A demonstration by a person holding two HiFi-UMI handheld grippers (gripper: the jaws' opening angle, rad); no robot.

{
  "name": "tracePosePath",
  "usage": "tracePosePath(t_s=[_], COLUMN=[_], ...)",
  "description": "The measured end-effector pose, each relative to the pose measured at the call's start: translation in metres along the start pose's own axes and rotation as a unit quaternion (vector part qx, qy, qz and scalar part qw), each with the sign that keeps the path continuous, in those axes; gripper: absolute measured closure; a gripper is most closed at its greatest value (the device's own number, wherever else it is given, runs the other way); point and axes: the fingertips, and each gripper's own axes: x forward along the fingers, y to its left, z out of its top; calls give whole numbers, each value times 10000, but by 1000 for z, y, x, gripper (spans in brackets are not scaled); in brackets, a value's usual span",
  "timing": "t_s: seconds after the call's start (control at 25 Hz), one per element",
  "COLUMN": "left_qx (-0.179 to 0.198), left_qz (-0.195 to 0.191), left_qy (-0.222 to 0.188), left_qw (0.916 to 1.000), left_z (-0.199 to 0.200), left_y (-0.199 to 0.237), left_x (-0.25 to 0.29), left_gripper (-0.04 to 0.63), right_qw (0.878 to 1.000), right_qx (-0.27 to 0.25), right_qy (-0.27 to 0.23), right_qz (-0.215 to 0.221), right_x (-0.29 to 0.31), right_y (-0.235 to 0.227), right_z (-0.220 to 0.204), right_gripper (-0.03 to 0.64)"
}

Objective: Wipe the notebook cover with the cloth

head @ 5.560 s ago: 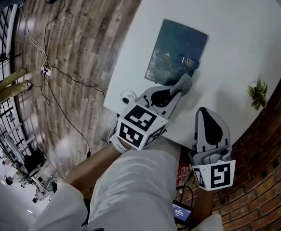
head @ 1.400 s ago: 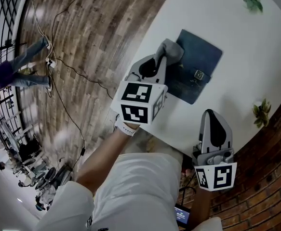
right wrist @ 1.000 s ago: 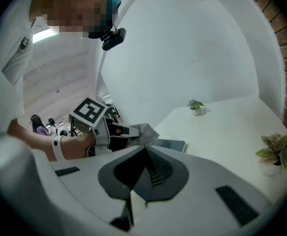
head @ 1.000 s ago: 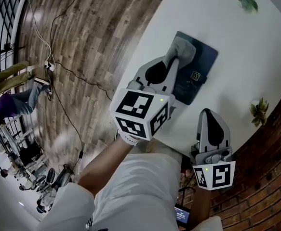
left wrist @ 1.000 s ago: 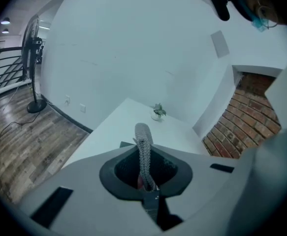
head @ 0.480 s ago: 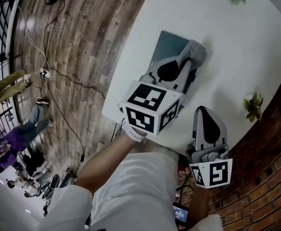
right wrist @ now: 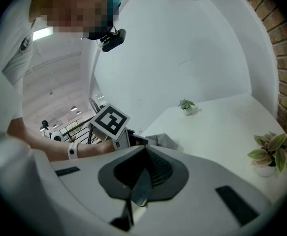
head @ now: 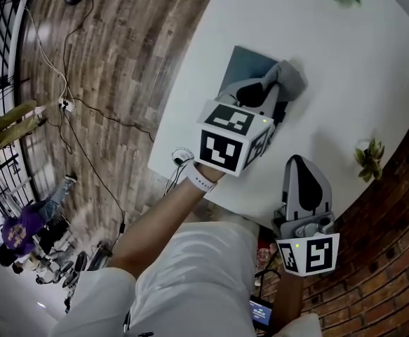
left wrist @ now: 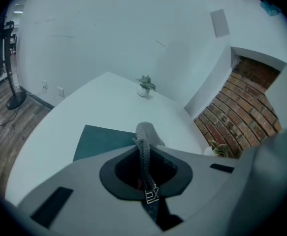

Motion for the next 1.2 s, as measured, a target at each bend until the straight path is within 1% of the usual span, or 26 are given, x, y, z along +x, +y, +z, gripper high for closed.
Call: tracePosePath(t_s=[0.16, 0.28, 0.56, 0.76, 0.96, 1.08, 1.2], left_qx=[90, 69, 53, 73, 45, 81, 47], left_qz=[140, 191, 414, 636, 816, 1055, 1317], left_qy=[52, 89, -47, -36, -78, -82, -60], left_qw=[9998, 9998, 9991, 9979, 9966, 9943, 9913], left_z=[-1, -3, 6, 6, 8, 9, 11], left_y=[11, 21, 45, 65, 82, 95, 109], left_x=[2, 0, -11, -18, -25, -32, -44], left_gripper=[566, 566, 566, 566, 566, 566, 566], right_qw=[10000, 9997, 9992, 9992, 9989, 9991, 9987], right_qx=[56, 183, 344, 327, 418, 324, 380], right_qy=[79, 99, 116, 124, 119, 144, 117], right_qz=[17, 89, 162, 178, 194, 245, 320], right_x=[3, 6, 16, 21, 24, 26, 27], right_y=[2, 8, 19, 20, 21, 28, 33], right_z=[-5, -7, -8, -8, -8, -8, -7], right_gripper=[612, 612, 612, 612, 612, 612, 612])
